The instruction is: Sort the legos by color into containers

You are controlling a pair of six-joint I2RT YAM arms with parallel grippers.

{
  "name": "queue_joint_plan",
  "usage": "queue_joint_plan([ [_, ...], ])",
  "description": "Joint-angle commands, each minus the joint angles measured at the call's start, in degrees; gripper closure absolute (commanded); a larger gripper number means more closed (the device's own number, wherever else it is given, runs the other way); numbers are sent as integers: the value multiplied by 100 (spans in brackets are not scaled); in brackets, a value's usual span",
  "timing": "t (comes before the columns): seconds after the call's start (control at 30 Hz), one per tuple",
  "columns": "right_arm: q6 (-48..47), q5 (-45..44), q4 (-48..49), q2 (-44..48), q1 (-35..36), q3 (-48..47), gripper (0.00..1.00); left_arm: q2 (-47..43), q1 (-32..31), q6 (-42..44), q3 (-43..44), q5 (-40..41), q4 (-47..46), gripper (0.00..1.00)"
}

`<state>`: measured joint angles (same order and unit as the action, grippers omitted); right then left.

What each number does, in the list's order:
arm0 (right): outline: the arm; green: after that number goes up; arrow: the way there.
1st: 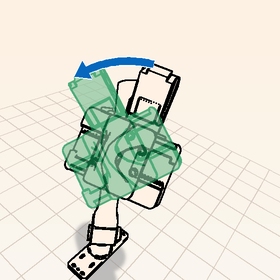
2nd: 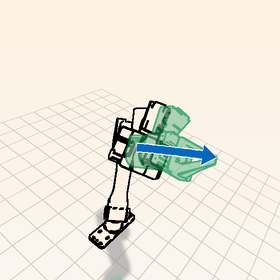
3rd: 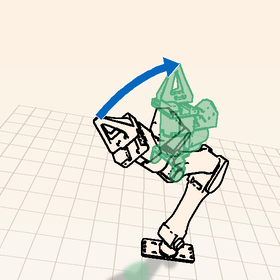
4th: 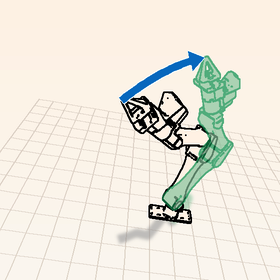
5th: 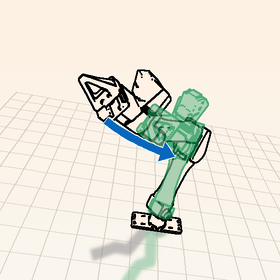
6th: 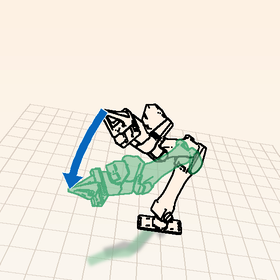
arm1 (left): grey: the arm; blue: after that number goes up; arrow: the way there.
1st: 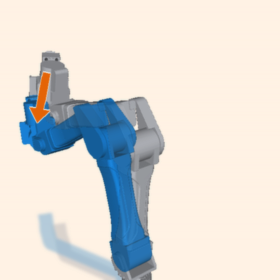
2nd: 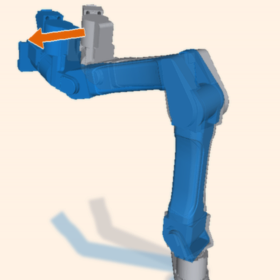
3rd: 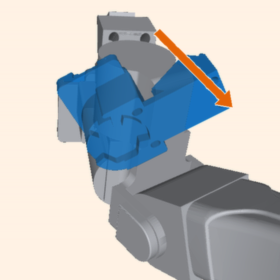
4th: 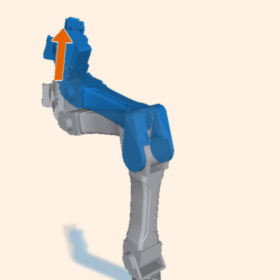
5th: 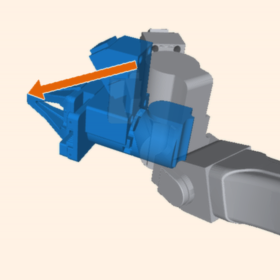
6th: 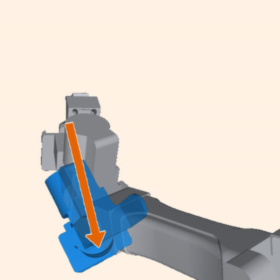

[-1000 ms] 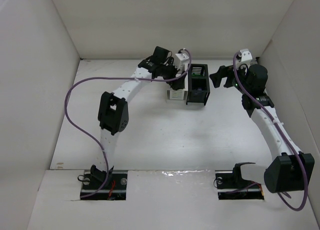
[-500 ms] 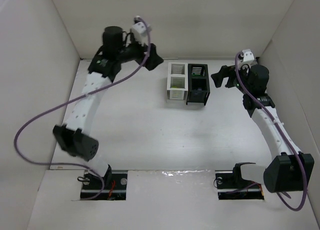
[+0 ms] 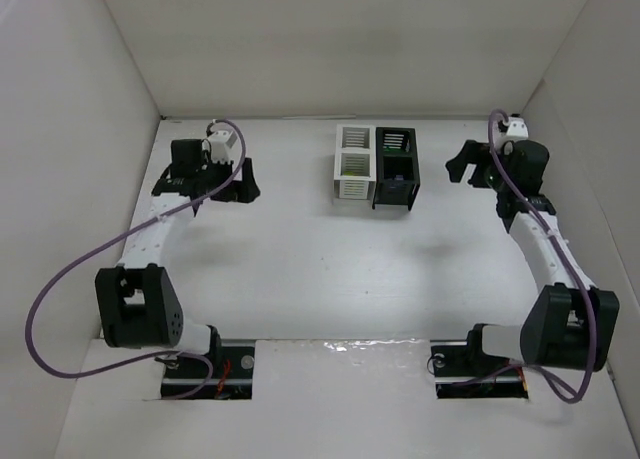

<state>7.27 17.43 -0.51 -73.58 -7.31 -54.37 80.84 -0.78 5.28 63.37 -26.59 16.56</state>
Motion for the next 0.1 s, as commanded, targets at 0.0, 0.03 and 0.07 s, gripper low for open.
queue_joint_plan([
  [0.0, -172, 103, 60, -16, -51, 76, 3, -236, 42, -141, -141, 197, -539, 0],
  [0.03, -173, 103, 60, -16, -51, 76, 3, -166, 156, -211, -193, 198, -600, 0],
  [0.07, -173, 103, 60, -16, -112, 76, 3, -165, 218, -264, -194, 198, -601, 0],
])
